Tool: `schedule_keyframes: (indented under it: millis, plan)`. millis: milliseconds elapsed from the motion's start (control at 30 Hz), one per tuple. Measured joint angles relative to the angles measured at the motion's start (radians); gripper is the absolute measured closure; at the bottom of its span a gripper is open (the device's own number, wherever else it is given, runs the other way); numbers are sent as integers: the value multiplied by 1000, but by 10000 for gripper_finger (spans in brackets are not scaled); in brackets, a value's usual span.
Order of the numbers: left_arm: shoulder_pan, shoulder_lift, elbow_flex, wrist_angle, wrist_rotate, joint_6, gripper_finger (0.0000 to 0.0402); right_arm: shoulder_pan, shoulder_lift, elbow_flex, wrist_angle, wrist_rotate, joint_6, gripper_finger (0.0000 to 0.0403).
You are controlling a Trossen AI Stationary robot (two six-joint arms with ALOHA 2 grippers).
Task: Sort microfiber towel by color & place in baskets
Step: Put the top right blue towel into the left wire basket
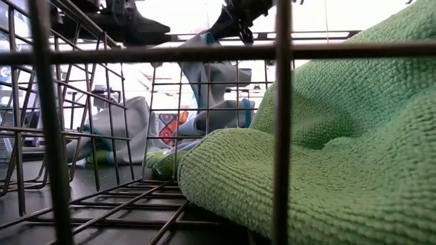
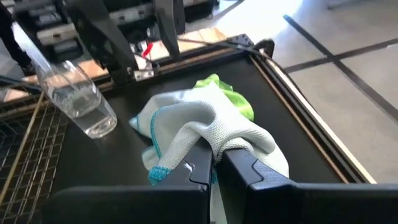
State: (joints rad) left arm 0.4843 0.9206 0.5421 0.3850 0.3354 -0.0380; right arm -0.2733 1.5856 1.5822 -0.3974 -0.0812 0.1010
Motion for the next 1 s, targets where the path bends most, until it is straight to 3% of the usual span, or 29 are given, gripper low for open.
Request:
schedule_keyframes:
  millis: [167, 600, 1000]
  plan:
    - [-18, 84, 49, 16, 49, 25, 263, 0, 0, 0, 39, 1, -5, 394]
    - [-20, 294, 178, 22, 51, 83, 263, 3, 0, 0, 43, -17, -8, 394]
    - [-20, 392, 266, 6, 77, 100, 263, 3, 0, 0, 32, -60, -22, 394]
